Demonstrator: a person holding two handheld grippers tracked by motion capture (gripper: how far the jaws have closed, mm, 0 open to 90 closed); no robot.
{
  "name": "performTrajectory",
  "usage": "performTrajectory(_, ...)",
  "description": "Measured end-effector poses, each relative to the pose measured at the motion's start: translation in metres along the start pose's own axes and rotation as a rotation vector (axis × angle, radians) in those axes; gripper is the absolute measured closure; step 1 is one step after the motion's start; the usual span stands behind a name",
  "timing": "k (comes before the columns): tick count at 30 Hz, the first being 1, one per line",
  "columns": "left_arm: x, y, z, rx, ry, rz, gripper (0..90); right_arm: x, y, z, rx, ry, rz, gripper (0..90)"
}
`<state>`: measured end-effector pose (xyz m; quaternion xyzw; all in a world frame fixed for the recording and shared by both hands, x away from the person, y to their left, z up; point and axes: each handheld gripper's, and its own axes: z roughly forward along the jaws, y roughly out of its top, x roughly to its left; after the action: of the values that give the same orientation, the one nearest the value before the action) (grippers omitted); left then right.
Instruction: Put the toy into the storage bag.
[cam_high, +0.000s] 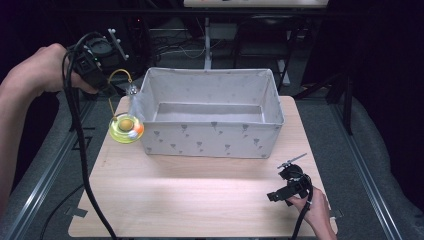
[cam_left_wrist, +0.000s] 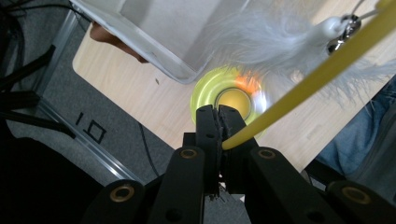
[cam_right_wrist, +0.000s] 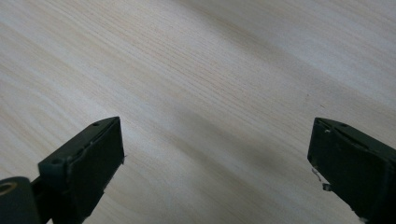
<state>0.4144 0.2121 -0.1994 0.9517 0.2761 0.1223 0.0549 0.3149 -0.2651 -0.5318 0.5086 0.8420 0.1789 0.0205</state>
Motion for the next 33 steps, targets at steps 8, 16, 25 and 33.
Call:
performTrajectory(8, 0.007, 0.015, -0.007, -0.007, 0.010, -0.005, 87.5, 0.000, 0.000, 0.001, -0.009, 0.011, 0.014, 3.3)
performTrajectory(16, 0.012, 0.031, -0.010, -0.015, 0.024, -0.013, 87.5, 0.000, 0.000, 0.001, -0.005, 0.013, 0.010, 3.3)
performTrajectory(25, 0.019, 0.046, -0.011, -0.021, 0.030, -0.017, 87.5, 0.000, -0.001, 0.001, -0.009, 0.012, 0.015, 3.3)
performTrajectory(33, 0.025, 0.058, -0.013, -0.028, 0.038, -0.030, 87.5, 0.000, 0.000, 0.002, -0.010, 0.022, 0.014, 3.3)
